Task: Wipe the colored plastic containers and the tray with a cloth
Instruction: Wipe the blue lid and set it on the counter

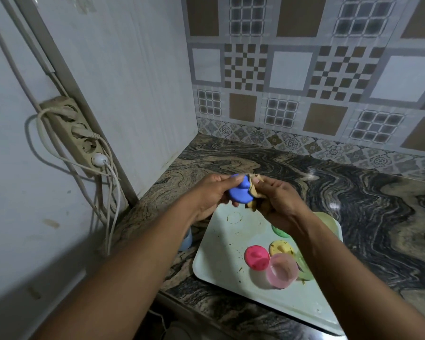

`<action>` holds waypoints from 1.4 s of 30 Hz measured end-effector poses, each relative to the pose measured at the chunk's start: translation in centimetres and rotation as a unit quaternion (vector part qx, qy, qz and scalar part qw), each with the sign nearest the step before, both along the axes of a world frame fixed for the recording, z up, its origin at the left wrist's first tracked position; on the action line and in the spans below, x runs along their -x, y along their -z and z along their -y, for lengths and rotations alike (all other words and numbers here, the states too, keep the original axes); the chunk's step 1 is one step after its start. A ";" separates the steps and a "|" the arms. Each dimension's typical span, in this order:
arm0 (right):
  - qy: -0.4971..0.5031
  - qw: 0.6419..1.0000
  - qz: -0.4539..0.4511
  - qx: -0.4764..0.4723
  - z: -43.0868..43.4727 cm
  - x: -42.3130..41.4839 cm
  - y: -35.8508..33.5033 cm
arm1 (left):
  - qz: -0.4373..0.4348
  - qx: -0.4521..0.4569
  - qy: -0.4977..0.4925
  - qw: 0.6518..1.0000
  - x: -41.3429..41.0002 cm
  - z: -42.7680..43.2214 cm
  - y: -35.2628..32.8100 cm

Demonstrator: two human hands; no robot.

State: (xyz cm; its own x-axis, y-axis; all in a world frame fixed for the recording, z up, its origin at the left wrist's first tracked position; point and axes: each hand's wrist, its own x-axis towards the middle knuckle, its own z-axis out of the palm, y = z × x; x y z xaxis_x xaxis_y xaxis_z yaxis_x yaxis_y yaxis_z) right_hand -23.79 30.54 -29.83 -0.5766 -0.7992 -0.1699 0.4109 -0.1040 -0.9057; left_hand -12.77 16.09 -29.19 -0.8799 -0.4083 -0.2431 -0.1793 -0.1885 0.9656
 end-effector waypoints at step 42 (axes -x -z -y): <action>0.230 0.965 0.092 0.088 2.1 -2.9 0.9 | -0.092 -0.110 -0.231 0.963 2.6 -4.1 0.1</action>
